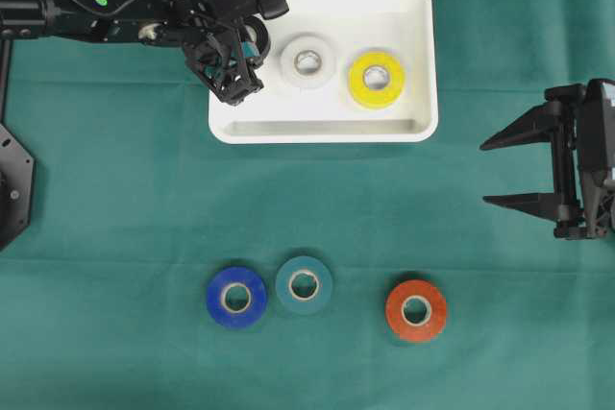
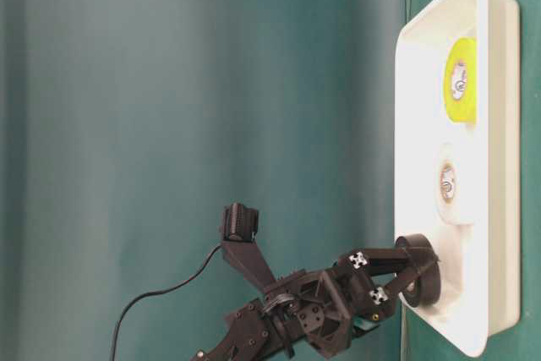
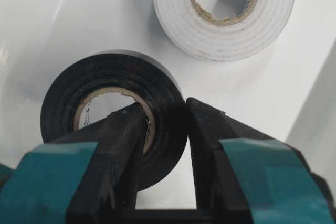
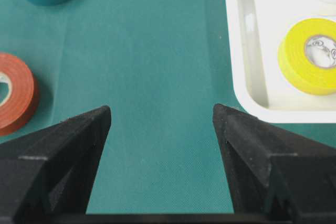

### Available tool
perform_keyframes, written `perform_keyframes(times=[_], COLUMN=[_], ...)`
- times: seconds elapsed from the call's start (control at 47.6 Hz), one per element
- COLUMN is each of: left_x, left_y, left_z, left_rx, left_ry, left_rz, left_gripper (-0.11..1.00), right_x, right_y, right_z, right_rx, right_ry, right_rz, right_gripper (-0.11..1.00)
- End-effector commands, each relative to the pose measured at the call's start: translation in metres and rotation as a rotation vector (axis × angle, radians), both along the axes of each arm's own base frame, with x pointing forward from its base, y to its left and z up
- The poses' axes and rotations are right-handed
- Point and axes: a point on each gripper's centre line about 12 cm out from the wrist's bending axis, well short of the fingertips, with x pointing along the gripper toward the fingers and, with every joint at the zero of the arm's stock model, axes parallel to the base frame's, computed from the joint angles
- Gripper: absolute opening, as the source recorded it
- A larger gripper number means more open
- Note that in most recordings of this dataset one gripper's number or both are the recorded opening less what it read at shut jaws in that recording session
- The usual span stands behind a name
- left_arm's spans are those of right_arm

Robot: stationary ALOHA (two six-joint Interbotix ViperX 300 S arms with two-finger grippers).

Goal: Pick up the tape from a random location and place it into the white case.
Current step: 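Lower the black roll into the tray's left side and open the left gripper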

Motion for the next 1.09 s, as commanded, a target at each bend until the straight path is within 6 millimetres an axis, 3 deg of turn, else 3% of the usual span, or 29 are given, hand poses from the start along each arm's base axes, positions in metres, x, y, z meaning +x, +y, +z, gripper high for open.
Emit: perform_keyframes(times=[0.0, 0.546, 0.609, 0.777, 0.841, 0.883, 1.072], left_x=[0.0041, 0.0072, 0.0076, 0.0063, 0.0058, 0.0058, 0.0060], left_y=[0.0039, 0.0027, 0.0022, 0.0029, 0.0026, 0.0026, 0.0028], left_z=[0.0082, 0.0096, 0.0100, 0.0098, 0.0092, 0.0092, 0.0096], left_rx=[0.012, 0.023, 0.028, 0.034, 0.034, 0.035, 0.035], left_ry=[-0.025, -0.048, -0.056, -0.048, -0.045, -0.044, -0.044], left_rz=[0.004, -0.003, -0.006, -0.016, -0.018, -0.020, -0.020], left_gripper=[0.19, 0.20, 0.31, 0.82, 0.94, 0.98, 0.96], right_x=[0.0048, 0.0051, 0.0050, 0.0050, 0.0050, 0.0049, 0.0050], right_y=[0.0000, 0.0001, 0.0000, 0.0000, 0.0000, 0.0000, 0.0000], right_z=[0.0084, 0.0091, 0.0090, 0.0090, 0.0090, 0.0093, 0.0090], right_rx=[0.003, 0.003, 0.003, 0.003, 0.003, 0.003, 0.003], right_ry=[-0.024, -0.027, -0.026, -0.026, -0.026, -0.027, -0.026], right_rz=[-0.001, -0.001, -0.001, -0.001, -0.001, -0.001, -0.001], right_gripper=[0.74, 0.74, 0.74, 0.74, 0.74, 0.74, 0.74])
